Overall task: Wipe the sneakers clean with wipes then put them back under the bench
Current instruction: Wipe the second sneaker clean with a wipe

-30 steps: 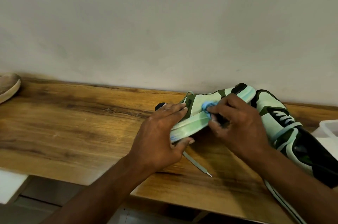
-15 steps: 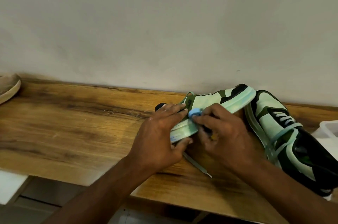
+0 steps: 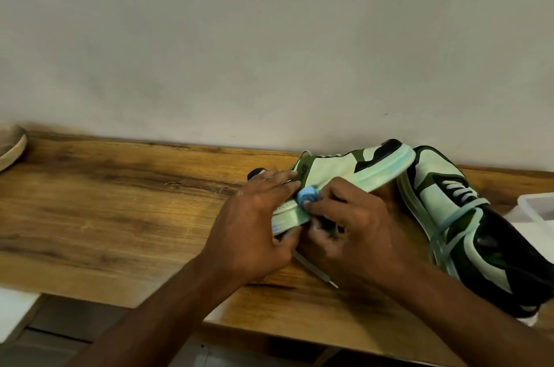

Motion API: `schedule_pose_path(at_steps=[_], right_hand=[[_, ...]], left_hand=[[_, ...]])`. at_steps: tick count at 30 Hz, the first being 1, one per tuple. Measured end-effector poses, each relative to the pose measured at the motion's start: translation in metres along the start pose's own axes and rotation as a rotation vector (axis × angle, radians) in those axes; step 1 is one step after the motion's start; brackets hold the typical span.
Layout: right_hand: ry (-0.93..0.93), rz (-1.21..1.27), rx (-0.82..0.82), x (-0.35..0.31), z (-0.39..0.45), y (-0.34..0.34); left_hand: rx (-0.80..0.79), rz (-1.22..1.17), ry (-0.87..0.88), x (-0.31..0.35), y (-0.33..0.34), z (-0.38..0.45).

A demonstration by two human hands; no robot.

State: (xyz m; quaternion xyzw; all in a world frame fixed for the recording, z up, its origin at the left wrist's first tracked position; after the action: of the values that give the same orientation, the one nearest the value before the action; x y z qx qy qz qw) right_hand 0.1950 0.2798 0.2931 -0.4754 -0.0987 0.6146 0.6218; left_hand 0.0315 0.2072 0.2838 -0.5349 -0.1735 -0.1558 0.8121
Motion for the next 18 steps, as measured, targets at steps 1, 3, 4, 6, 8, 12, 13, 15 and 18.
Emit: schedule_pose_path(at_steps=[1, 3, 4, 6, 8, 12, 13, 15, 18], right_hand=[[0.007, -0.02, 0.0, 0.005, 0.001, -0.006], [0.051, -0.094, 0.066, 0.022, 0.004, -0.02], [0.079, -0.122, 0.114, 0.029, 0.005, -0.025], [0.113, -0.138, 0.172, 0.031, 0.004, -0.024], [0.083, -0.102, 0.146, 0.017, 0.001, -0.01], [0.015, -0.017, -0.01, 0.004, -0.002, -0.001], [0.021, -0.027, 0.004, 0.011, 0.001, -0.007], [0.061, -0.076, 0.119, 0.03, 0.005, -0.024], [0.127, -0.095, 0.201, 0.038, 0.005, -0.028]], left_hand=[[-0.003, 0.016, 0.006, 0.0, -0.001, -0.001], [0.001, 0.035, 0.005, 0.002, 0.0, -0.001], [0.004, 0.036, 0.003, 0.003, 0.001, -0.002], [0.012, 0.033, -0.004, 0.004, 0.003, -0.002], [0.012, 0.024, -0.011, 0.003, 0.003, 0.0], [-0.011, -0.008, -0.008, 0.001, 0.001, 0.0], [-0.012, -0.003, -0.004, 0.0, 0.001, 0.0], [-0.003, 0.002, -0.011, 0.001, 0.0, 0.001], [0.003, 0.008, -0.027, 0.002, 0.001, 0.001]])
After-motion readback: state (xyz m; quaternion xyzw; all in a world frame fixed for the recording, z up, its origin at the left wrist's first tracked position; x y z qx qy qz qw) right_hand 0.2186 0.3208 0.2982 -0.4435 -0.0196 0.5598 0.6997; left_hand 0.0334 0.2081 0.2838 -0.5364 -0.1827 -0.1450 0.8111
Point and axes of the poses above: each hand's wrist, its own z-axis towards the middle knuckle, its own y-axis out of the palm, x = y × z, the point moved 4 cm from there along z, towards the middle knuckle, and after that the axes turned 3 degrees about z, right-handed, at the moved point
